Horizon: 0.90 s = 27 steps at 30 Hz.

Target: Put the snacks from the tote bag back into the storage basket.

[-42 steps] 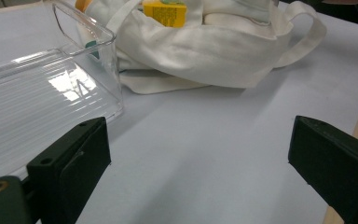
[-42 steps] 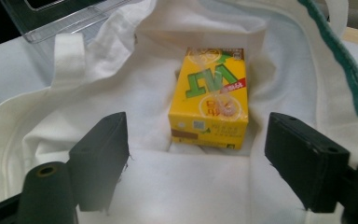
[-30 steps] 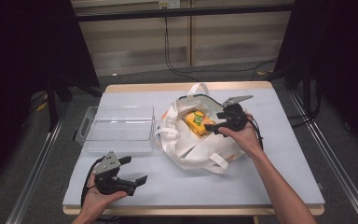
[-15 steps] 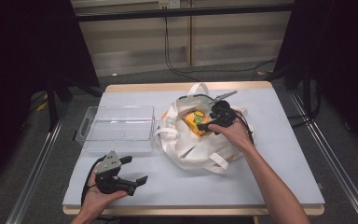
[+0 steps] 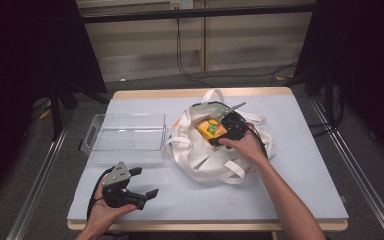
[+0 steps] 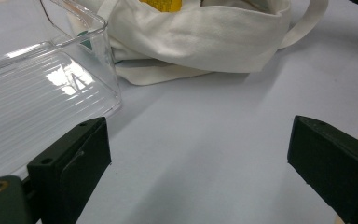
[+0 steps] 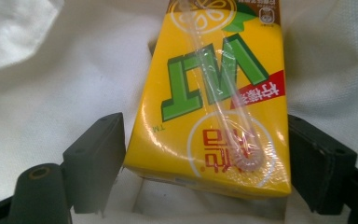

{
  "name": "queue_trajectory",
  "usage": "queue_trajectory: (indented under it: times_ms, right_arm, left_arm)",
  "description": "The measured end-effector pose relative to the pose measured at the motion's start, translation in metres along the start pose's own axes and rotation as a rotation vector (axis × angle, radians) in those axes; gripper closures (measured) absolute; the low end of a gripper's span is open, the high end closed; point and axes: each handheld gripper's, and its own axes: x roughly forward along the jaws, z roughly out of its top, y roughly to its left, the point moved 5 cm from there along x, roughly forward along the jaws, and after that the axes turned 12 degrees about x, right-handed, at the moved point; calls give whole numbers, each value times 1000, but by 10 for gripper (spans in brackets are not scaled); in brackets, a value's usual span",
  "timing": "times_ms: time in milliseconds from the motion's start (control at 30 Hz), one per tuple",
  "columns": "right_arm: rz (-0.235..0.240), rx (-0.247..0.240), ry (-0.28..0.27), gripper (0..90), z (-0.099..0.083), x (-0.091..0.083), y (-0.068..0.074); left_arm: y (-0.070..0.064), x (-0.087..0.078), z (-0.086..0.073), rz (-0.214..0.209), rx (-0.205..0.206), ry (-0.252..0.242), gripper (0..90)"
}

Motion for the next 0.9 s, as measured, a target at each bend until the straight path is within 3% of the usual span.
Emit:
queue_trajectory:
  times_ms: [567, 600, 667, 833, 900]
  right_arm:
    - [-55, -33, 13, 180, -6, 9, 0]
    - [-75, -39, 16, 253, -5, 11, 0]
    - [-85, -23, 8, 259, -4, 10, -1]
    - [-66, -12, -4, 261, -1, 5, -1]
    - [-50, 4, -18, 262, 3, -4, -1]
  left_arm:
    - [1, -2, -1, 12, -3, 5, 56]
    - [0, -1, 0, 10, 1, 9, 56]
    - [0, 0, 0, 5, -2, 9, 56]
    - [0, 1, 0, 6, -14, 5, 56]
    - [1, 0, -1, 5, -6, 9, 56]
